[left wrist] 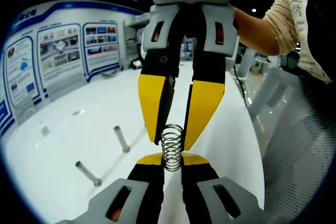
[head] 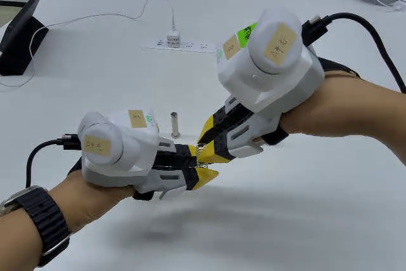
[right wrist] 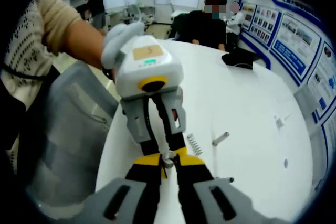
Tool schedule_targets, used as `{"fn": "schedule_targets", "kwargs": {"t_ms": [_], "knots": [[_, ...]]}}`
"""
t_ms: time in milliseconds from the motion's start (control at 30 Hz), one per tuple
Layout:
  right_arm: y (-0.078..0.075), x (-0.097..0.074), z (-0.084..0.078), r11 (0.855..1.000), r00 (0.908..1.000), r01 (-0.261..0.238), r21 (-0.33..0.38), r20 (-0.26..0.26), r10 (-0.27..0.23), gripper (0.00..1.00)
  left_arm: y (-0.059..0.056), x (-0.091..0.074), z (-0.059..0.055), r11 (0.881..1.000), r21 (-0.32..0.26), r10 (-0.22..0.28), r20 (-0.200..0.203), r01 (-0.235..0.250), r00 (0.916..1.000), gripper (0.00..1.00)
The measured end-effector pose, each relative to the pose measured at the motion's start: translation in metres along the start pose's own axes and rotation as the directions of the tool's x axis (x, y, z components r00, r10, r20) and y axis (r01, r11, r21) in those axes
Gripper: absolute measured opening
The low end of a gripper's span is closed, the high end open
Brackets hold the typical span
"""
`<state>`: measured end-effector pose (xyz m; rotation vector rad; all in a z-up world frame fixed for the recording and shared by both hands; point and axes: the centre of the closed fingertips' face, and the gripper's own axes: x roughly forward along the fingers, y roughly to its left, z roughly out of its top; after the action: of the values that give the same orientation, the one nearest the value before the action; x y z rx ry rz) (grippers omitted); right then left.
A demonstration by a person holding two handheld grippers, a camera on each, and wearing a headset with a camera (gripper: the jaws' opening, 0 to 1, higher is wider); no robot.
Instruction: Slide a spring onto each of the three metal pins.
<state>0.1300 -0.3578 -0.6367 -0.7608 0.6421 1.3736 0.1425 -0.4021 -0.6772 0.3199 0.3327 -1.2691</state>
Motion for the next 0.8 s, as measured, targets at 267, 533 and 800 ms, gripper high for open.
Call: {"fn": "schedule_targets", "kwargs": {"t_ms": [267, 533, 800], "knots": [[-0.004, -0.001, -0.002, 1.000, 0.9999, 0.010, 0.010, -0.005, -0.010, 0.12, 0.005, -0.002, -0.002, 1.000, -0.013, 0.024, 0.005, -0.024, 0.9997, 0.17], [-0.016, -0.007, -0.007, 0.999, 0.9994, 0.035, 0.029, -0.010, -0.035, 0.12, 0.011, -0.011, -0.007, 0.998, -0.045, 0.049, 0.010, -0.049, 0.9987, 0.25], [-0.031, -0.016, -0.010, 0.996, 0.9974, 0.073, 0.055, -0.006, -0.072, 0.12, 0.015, -0.023, -0.011, 0.994, -0.080, 0.082, 0.014, -0.081, 0.9965, 0.32]]}}
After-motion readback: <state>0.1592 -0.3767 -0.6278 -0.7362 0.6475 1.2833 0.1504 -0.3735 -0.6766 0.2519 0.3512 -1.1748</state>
